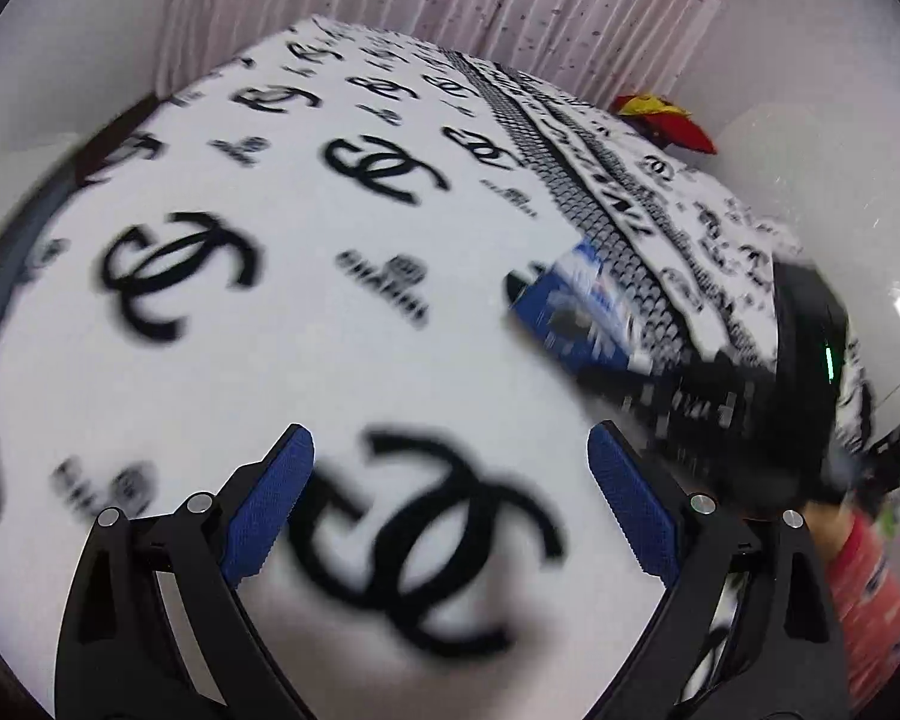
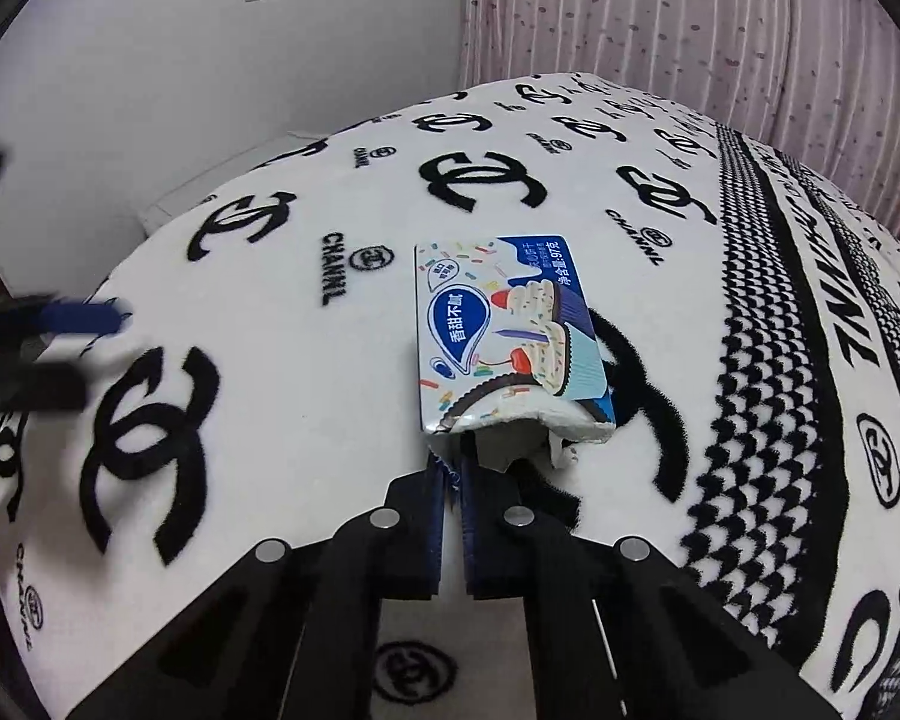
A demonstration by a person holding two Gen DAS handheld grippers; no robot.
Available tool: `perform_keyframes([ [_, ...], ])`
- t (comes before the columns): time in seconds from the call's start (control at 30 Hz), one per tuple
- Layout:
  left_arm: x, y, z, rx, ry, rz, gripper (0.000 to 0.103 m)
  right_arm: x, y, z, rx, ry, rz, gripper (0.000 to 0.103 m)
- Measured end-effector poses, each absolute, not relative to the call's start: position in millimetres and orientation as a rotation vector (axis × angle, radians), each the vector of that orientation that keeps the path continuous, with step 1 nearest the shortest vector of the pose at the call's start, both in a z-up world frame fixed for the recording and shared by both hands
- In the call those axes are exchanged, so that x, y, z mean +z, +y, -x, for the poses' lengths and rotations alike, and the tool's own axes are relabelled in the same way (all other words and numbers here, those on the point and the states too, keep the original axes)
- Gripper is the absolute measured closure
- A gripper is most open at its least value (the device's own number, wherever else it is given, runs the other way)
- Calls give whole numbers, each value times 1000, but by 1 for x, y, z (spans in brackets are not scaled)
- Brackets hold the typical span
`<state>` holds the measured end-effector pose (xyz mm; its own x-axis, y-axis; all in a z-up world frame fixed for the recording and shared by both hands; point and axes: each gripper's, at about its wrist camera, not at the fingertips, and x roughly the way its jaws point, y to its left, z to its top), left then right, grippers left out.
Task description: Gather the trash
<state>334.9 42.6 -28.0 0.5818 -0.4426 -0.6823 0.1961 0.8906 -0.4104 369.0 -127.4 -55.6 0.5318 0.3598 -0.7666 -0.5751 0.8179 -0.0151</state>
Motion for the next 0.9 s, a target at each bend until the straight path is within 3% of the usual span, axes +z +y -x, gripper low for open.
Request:
perform_keyframes([
  [0.3,-67,21,-408,-545,996,795,13,-50,-138,-359,645,810,243,100],
  [0.53,-62,5,-410,-580,995,823,13,-45,-139,-345,695,792,256,100],
  [0.57,-62,5,-410,-574,995,819,18,-45,-139,-343,697,791,256,100],
  [0.6,-61,5,-409,-577,992,821,38,-44,-139,-341,695,790,258,100],
  [0.63,-61,4,-409,-590,997,826,49,-43,-139,-339,697,789,258,100],
  [0.9,-43,1,-369,-586,982,751,49,-31,-142,-294,707,789,254,100],
])
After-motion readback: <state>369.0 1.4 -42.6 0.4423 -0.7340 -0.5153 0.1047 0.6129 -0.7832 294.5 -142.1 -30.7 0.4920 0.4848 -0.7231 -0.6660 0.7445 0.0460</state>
